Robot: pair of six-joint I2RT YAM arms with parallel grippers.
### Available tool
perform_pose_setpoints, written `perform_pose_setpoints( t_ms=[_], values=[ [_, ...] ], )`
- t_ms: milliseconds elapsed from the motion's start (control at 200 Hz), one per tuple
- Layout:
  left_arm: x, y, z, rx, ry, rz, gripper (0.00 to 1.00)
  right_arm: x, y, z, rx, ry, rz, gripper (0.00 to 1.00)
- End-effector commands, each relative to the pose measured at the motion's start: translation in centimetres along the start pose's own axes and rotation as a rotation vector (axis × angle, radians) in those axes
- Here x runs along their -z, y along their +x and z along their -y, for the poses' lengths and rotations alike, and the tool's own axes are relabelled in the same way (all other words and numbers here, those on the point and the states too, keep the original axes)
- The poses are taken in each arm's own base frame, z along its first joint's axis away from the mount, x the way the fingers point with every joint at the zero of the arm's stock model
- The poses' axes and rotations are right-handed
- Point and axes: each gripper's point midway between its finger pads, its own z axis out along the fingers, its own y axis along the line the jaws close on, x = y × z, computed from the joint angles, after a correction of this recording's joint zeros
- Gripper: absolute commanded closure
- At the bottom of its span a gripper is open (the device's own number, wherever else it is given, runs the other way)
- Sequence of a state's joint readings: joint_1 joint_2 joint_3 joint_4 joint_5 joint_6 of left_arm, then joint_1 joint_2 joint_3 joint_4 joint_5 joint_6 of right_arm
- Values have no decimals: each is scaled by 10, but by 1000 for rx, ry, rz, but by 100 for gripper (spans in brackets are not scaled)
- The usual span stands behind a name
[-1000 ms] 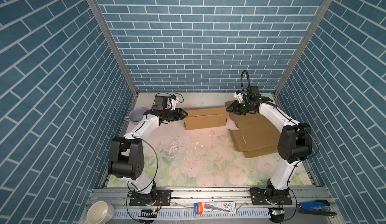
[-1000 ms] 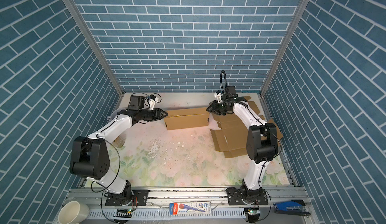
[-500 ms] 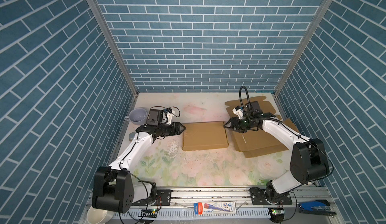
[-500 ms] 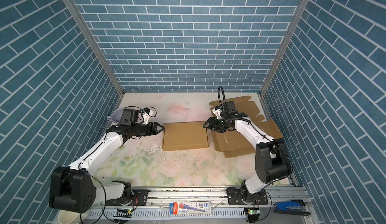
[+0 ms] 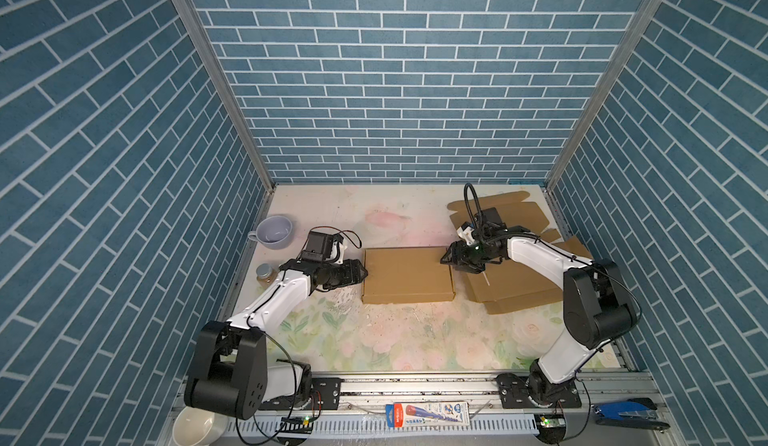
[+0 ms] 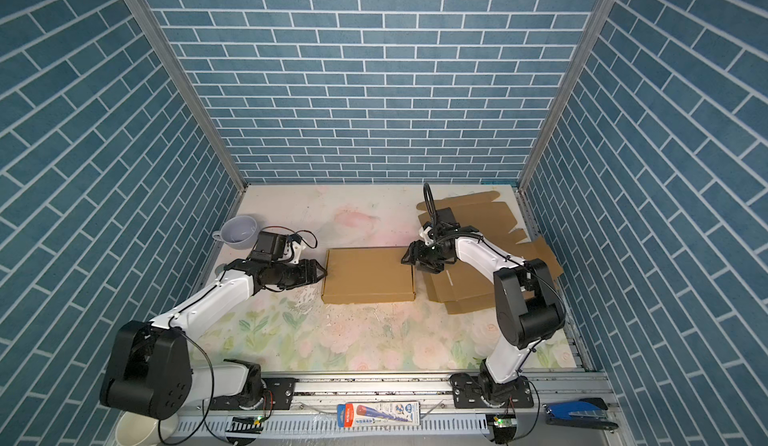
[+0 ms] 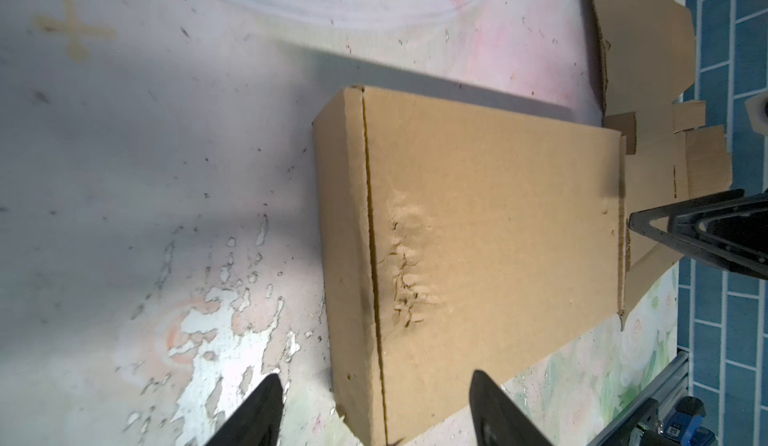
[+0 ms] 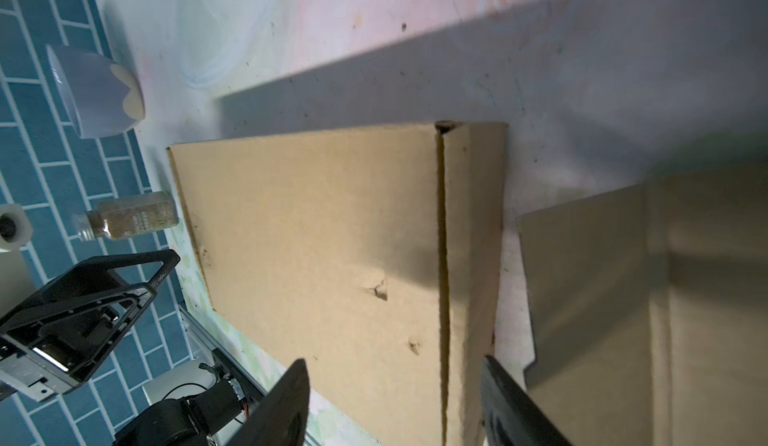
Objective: Fold the paper box
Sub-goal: 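Lay the box flat on the table with both grippers, then open both grippers and lift them away from the flat box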
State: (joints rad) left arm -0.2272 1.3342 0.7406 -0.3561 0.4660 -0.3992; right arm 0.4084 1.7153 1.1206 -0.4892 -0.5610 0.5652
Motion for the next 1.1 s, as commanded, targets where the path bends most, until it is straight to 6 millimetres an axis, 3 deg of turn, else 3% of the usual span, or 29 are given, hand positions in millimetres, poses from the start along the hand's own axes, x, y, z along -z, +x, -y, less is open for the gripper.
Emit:
perform_pose_setpoints(
  t_ms=[0,190,335,580,610,720,805,870,975,1095],
  values=[
    [-15,-5,1,27,10,20,28,-13,2,0,-46,18,-24,36],
    [-28,-29,0,40,-7,47,30,-34,-18,-31,-33,-36,-22,37],
    [-33,-58,-21,93,-59,75,31,-52,-49,-53,-49,-78,18,38],
    [-22,-145,-72,116,-192,189,30,-74,-129,-99,-77,-197,132,38],
    [-18,-158,-79,112,-212,209,30,-86,-136,-97,-92,-199,127,37],
    [-5,-197,-93,104,-238,244,29,-94,-158,-101,-84,-197,166,34],
    [8,-213,-96,94,-252,275,29,-95,-162,-98,-70,-164,171,27],
    [17,-213,-98,84,-274,278,28,-93,-158,-93,-53,-126,162,24],
    [28,-200,-101,79,-320,272,29,-90,-142,-82,-50,-74,126,24],
    [40,-175,-87,29,-345,267,28,-86,-114,-77,-57,-69,92,25]
  ],
)
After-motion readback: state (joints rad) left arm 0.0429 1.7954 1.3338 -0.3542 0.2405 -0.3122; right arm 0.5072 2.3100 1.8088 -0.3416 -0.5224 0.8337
